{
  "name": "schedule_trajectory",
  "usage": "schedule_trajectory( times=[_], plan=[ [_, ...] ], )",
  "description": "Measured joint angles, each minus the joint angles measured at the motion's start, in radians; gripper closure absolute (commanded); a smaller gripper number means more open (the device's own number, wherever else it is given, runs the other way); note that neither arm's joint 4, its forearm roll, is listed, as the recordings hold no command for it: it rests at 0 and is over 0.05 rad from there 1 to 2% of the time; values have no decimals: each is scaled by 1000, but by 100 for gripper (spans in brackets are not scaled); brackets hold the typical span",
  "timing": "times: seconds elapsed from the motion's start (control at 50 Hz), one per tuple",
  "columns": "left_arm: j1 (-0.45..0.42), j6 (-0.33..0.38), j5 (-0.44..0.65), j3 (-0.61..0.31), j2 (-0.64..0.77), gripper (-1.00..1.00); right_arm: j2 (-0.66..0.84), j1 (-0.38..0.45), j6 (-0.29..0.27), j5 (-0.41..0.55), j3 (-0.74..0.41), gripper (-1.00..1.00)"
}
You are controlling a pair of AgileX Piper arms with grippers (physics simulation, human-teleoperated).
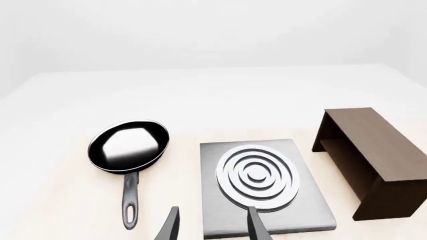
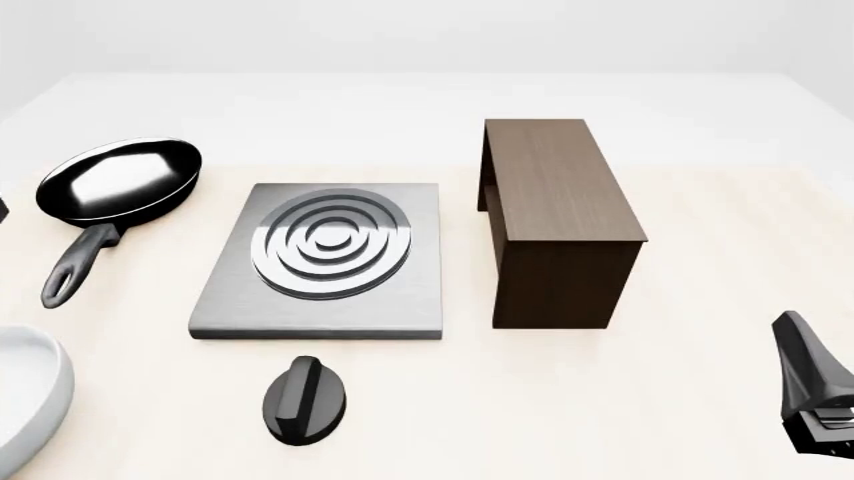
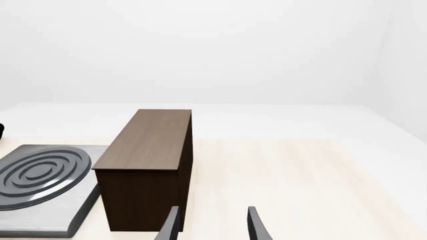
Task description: Turn on the stove.
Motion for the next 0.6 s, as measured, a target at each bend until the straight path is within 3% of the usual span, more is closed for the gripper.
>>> schedule_trajectory(
  times=[0.3, 0.6],
  plan=[
    [-27, 23, 68, -46, 108, -100, 0, 0, 0, 0, 0, -100],
    [-61, 13, 20, 60, 176, -100, 0, 0, 0, 0, 0, -100]
  ],
)
